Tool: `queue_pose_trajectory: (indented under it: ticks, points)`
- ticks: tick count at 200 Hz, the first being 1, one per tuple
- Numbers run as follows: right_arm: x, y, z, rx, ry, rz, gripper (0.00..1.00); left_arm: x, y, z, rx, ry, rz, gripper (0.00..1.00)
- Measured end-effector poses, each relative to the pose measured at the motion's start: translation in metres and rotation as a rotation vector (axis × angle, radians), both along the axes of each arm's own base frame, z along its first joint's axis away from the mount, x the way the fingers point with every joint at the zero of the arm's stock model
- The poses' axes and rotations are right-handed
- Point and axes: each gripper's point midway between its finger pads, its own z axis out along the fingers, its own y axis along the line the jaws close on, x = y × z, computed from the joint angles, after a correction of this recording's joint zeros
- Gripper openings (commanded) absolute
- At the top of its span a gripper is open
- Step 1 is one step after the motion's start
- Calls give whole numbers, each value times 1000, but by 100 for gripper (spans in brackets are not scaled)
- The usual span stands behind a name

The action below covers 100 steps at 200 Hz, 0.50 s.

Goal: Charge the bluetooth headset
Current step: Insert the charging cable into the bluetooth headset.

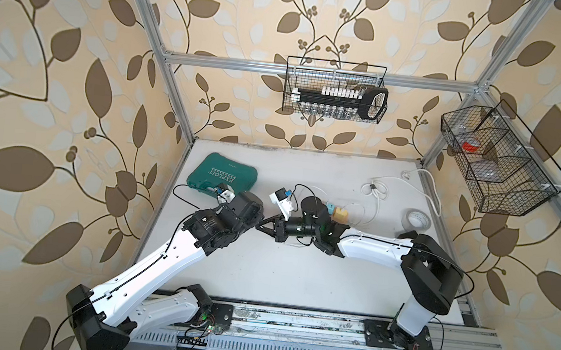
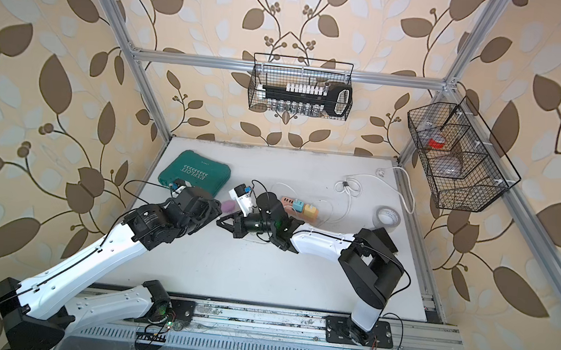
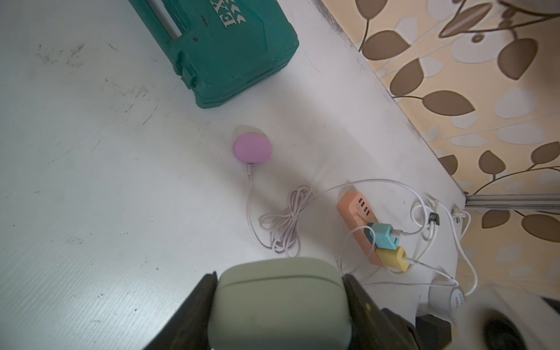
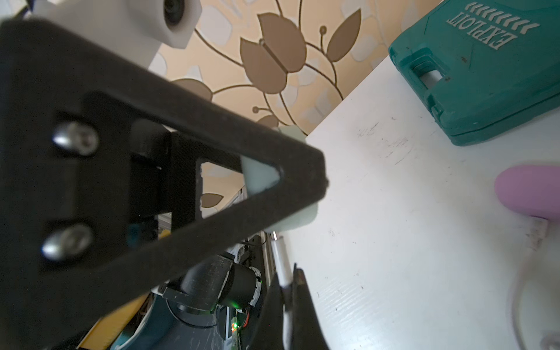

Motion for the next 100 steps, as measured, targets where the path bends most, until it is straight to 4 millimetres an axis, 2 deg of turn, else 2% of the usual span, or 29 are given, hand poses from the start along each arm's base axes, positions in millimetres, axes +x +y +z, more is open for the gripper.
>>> queue_pose_trajectory:
  ticks: [58, 100]
  points:
    - [-4, -4, -1, 20, 38, 71, 0, -3, -3, -1, -12, 15, -16, 0]
    - [-4, -7, 7, 62, 82, 106, 0, 0, -7, 4, -36, -2, -23, 0]
